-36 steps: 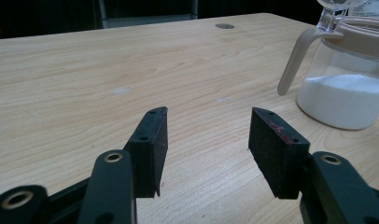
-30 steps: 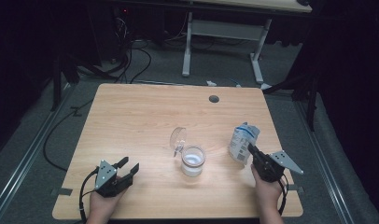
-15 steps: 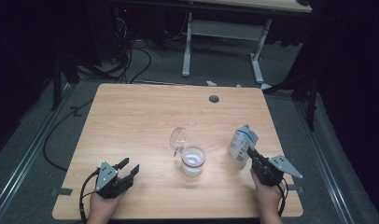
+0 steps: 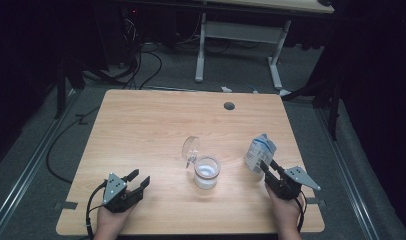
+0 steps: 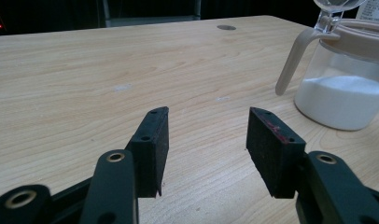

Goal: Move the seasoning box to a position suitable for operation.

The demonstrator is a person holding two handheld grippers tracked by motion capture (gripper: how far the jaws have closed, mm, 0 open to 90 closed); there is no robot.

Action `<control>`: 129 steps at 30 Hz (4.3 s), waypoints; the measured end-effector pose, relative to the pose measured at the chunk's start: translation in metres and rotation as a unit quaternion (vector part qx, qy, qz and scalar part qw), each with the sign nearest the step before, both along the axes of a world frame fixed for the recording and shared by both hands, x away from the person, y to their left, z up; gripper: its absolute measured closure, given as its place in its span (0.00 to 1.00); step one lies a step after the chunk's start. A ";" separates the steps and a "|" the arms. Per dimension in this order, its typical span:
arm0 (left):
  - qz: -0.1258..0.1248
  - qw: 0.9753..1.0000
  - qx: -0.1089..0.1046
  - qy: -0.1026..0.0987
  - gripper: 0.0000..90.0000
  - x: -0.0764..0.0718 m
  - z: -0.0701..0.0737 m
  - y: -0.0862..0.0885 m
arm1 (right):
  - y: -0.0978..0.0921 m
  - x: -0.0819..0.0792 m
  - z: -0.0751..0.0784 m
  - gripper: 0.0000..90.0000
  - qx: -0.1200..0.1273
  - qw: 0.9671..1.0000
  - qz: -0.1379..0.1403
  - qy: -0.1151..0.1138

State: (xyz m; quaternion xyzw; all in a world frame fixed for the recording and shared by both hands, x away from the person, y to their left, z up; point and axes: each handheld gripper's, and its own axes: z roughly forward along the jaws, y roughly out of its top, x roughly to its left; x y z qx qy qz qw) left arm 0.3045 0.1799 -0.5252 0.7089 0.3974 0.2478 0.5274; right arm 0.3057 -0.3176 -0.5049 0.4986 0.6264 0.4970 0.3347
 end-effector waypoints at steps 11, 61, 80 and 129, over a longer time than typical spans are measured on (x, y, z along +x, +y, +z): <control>0.010 1.000 -0.005 0.014 0.65 0.000 0.003 0.004 | -0.009 -0.016 -0.005 0.63 -0.021 0.999 -0.010 0.027; -0.019 0.998 0.014 0.056 0.77 0.026 0.015 -0.062 | 0.086 0.008 -0.004 0.78 -0.095 0.989 0.100 0.060; -0.023 0.999 -0.015 0.042 1.00 0.055 0.053 -0.099 | 0.098 0.002 -0.004 1.00 -0.098 0.985 0.131 0.061; -0.043 0.998 0.006 0.039 0.98 0.042 0.045 -0.099 | 0.111 -0.003 -0.010 0.99 -0.116 0.981 0.142 0.062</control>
